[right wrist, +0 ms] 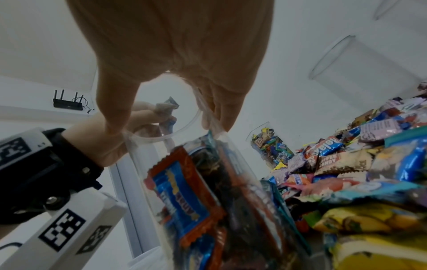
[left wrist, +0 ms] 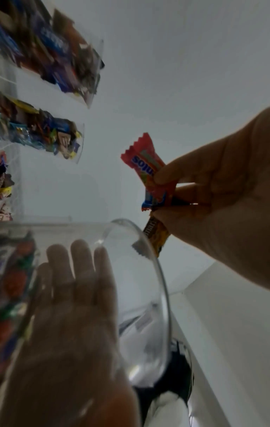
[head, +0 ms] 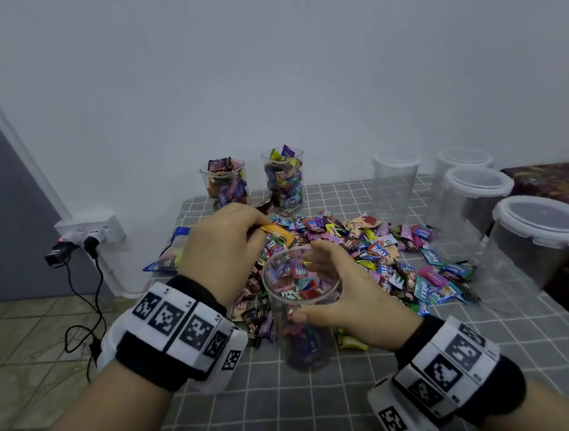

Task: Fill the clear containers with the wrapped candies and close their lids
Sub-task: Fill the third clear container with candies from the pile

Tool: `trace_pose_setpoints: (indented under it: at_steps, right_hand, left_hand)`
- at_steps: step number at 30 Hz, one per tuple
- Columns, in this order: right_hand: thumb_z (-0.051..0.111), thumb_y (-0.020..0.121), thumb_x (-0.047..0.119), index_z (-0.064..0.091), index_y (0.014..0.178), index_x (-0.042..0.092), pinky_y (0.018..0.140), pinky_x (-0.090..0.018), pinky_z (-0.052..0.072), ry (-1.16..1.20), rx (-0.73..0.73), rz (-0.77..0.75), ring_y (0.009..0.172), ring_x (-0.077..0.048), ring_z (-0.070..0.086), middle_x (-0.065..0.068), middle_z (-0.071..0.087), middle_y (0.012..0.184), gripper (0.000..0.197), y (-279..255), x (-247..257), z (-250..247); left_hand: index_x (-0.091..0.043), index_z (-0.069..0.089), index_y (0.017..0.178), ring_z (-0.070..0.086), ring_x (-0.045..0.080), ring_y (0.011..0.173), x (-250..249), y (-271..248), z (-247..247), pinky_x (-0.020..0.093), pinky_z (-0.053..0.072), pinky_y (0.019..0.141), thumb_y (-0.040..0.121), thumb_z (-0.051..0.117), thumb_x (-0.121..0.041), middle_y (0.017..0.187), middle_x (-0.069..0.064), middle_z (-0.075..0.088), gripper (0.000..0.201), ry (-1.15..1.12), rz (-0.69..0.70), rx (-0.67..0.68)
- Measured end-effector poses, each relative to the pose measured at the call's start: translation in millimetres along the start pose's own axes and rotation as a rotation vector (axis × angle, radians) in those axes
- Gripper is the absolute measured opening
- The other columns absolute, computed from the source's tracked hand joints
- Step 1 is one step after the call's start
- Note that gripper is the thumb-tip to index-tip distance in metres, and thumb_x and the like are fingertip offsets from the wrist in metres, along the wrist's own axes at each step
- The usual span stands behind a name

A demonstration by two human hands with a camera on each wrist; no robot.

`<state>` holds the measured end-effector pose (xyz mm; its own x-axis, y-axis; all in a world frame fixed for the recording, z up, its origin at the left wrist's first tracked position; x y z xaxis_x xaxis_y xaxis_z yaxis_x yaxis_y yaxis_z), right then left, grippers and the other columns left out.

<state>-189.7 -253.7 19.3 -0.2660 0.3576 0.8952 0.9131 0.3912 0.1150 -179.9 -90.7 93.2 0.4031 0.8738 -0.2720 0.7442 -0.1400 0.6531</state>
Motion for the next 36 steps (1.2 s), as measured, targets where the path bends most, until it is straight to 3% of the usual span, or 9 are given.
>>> trace_pose_setpoints:
  at_steps: [6,13,16,20,23,27,31,34,36]
  right_hand:
    - [0.084,0.067,0.028,0.022,0.131,0.038,0.097,-0.007,0.033,0.000,-0.005,-0.013,0.117,0.012,0.041,0.031,0.040,0.121,0.089,0.4,-1.5,-0.8]
    - [0.084,0.068,0.025,0.027,0.123,0.044,0.099,-0.011,0.035,-0.001,-0.013,-0.039,0.119,0.010,0.044,0.022,0.046,0.126,0.082,0.7,-2.6,-0.7]
    - [0.084,0.067,0.024,0.022,0.130,0.039,0.104,-0.015,0.034,0.005,-0.011,-0.039,0.124,0.005,0.042,0.021,0.044,0.131,0.090,0.4,-2.9,-0.6]
    - [0.084,0.068,0.022,0.024,0.130,0.038,0.093,-0.001,0.034,0.002,-0.017,-0.044,0.115,0.017,0.041,0.029,0.042,0.123,0.087,-0.8,-1.7,-1.7]
    - [0.084,0.068,0.023,0.028,0.139,0.028,0.100,-0.010,0.035,-0.001,-0.023,-0.052,0.120,0.008,0.044,0.018,0.047,0.131,0.090,-0.5,-1.0,-1.6]
    - [0.085,0.067,0.025,0.026,0.134,0.037,0.102,-0.014,0.034,0.011,-0.023,-0.052,0.123,0.006,0.042,0.021,0.044,0.130,0.089,-0.4,-1.9,-0.8]
    - [0.084,0.068,0.028,0.022,0.127,0.044,0.102,-0.017,0.036,0.007,-0.012,-0.032,0.123,0.004,0.042,0.027,0.041,0.127,0.087,-2.3,-2.5,-1.1]
    - [0.080,0.071,0.033,0.016,0.142,0.034,0.103,-0.019,0.036,-0.089,0.056,-0.014,0.125,0.000,0.040,0.020,0.040,0.131,0.096,-5.1,0.5,-4.6]
    - [0.079,0.072,0.040,0.016,0.146,0.033,0.104,-0.027,0.039,-0.198,0.126,0.005,0.122,-0.003,0.044,0.018,0.043,0.132,0.097,-8.3,-0.3,-10.5]
  left_hand:
    - [-0.016,0.070,0.071,0.062,0.016,0.059,-21.3,-10.3,8.9,0.021,0.045,0.051,0.077,0.041,-0.028,0.071,-0.004,0.064,0.032,0.092,0.166,0.124]
    - [-0.019,0.069,0.067,0.061,0.014,0.057,-38.9,-21.7,13.6,0.023,0.049,0.045,0.072,0.041,-0.029,0.073,-0.006,0.064,0.031,0.076,0.248,0.211]
    - [-0.020,0.070,0.069,0.064,0.014,0.062,-41.6,-25.7,18.0,0.027,0.053,0.047,0.072,0.040,-0.028,0.079,-0.006,0.067,0.031,0.035,0.271,0.292]
    - [-0.024,0.072,0.071,0.068,0.010,0.076,-40.7,-24.7,19.5,0.028,0.057,0.061,0.071,0.042,-0.026,0.095,-0.009,0.070,0.030,-0.062,0.282,0.388]
    - [-0.022,0.072,0.076,0.062,0.002,0.089,-38.1,-24.5,17.8,0.021,0.052,0.077,0.073,0.044,-0.026,0.105,-0.009,0.070,0.029,-0.162,0.271,0.347]
    - [-0.015,0.073,0.081,0.056,0.001,0.095,-30.9,-21.9,8.9,0.009,0.041,0.082,0.076,0.042,-0.024,0.098,-0.006,0.069,0.032,-0.302,0.184,0.166]
    - [-0.018,0.072,0.085,0.058,0.001,0.091,-7.6,-16.6,2.0,0.021,0.046,0.082,0.079,0.045,-0.027,0.096,-0.010,0.067,0.029,-0.355,-0.037,0.024]
    - [-0.023,0.069,0.088,0.059,0.009,0.090,13.1,-15.5,6.5,0.030,0.047,0.084,0.086,0.054,-0.016,0.095,-0.010,0.064,0.017,-0.311,-0.197,0.065]
    - [-0.027,0.067,0.089,0.059,0.011,0.087,24.5,-17.4,13.4,0.034,0.049,0.083,0.087,0.055,-0.017,0.095,-0.008,0.064,0.016,-0.222,-0.254,0.186]
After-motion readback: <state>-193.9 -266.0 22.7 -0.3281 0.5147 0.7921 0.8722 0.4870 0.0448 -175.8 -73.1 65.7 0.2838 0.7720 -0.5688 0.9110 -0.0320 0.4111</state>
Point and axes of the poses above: each hand's wrist, its own y-axis towards the middle knuckle, its own z-axis out of the palm, x = y × z, the point moved 5 cm from there along y, towards the middle knuckle
